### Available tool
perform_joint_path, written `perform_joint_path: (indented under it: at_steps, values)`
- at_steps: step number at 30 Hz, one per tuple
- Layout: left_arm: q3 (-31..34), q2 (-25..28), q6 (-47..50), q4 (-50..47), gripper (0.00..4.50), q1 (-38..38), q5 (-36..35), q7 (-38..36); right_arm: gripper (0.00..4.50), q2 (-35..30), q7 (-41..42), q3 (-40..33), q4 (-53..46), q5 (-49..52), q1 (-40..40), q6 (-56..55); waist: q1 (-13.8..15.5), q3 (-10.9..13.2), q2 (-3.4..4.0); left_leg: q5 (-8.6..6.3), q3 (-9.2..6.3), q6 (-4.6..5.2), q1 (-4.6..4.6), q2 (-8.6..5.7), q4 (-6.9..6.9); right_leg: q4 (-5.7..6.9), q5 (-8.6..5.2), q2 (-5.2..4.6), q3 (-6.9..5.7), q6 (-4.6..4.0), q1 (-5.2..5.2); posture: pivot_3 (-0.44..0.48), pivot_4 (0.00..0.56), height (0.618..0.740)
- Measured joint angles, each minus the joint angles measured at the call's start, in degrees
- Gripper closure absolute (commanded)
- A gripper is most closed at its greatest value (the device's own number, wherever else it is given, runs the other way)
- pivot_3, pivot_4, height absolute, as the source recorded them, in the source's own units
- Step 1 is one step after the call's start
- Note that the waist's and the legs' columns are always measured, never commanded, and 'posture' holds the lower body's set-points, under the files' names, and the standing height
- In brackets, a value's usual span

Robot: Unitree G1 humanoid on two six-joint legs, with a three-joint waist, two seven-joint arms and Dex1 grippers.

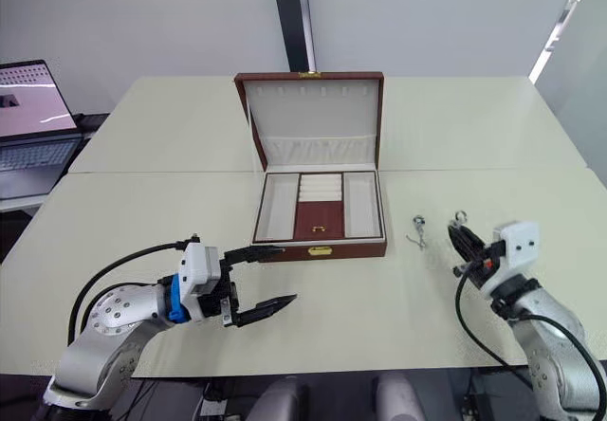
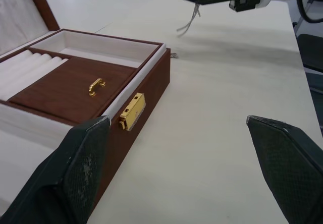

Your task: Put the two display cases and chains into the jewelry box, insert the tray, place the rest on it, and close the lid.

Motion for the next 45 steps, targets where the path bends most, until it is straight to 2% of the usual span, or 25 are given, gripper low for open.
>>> perform_joint_path:
  at_steps: [7, 11, 20, 28, 36, 45]
  values:
    - [2.78, -2.33, 1.57, -4.04, 0.00, 5.34, -0.34, 6.36, 4.48, -1.11, 2.15, 7.89, 0.34, 5.35, -15.11, 8.16, 0.04, 0.02, -0.03, 0.00, -0.03, 0.00, -0.02, 0.00, -0.01, -0.03, -0.01, -0.01, -0.03, -0.01, -0.02, 0.000, 0.150, 0.740]
    - [5.38, -4.37, 3.04, -7.73, 0.00, 9.52, -0.99, 10.72, 4.48, 2.17, 3.35, 13.04, 5.73, 5.58, -24.64, 9.52, -0.03, 0.03, -0.05, 0.00, -0.04, 0.00, -0.05, 0.04, -0.02, 0.00, -0.01, 0.02, -0.05, -0.02, -0.12, 0.000, 0.150, 0.740]
    - [11.15, -10.61, 3.25, -15.42, 0.00, 21.50, -0.92, 20.46, 4.48, 11.18, 7.47, 23.67, 19.54, 0.58, -37.59, 7.17, -0.04, 0.03, -0.05, 0.00, -0.02, -0.01, -0.22, 0.02, 0.01, 0.03, 0.00, -0.01, -0.02, -0.02, -0.31, 0.000, 0.150, 0.740]
    - [14.12, -15.43, 3.81, -22.00, 0.00, 27.46, -0.92, 27.75, 4.48, 17.04, 12.54, 29.16, 29.45, -5.14, -44.01, 2.76, -0.09, 0.03, -0.06, 0.00, -0.03, -0.01, -0.27, 0.02, 0.00, 0.02, 0.00, -0.01, -0.04, -0.02, -0.36, 0.000, 0.150, 0.740]
    - [14.21, -16.04, 7.09, -25.87, 0.00, 26.20, -0.97, 33.10, 4.48, 21.10, 13.75, 30.92, 35.70, -9.75, -46.51, -0.18, -0.11, 0.03, -0.06, 0.00, -0.05, -0.02, -0.26, 0.00, -0.01, 0.03, 0.00, 0.01, -0.06, -0.03, -0.37, 0.000, 0.150, 0.740]
    - [14.09, -16.04, 9.49, -26.01, 0.00, 24.07, -1.03, 35.23, 4.48, 23.30, 13.58, 31.54, 39.04, -14.16, -46.54, -1.78, -0.14, 0.03, -0.05, 0.01, -0.04, -0.02, -0.27, 0.01, -0.01, 0.03, 0.00, 0.01, -0.05, -0.03, -0.39, 0.000, 0.150, 0.740]
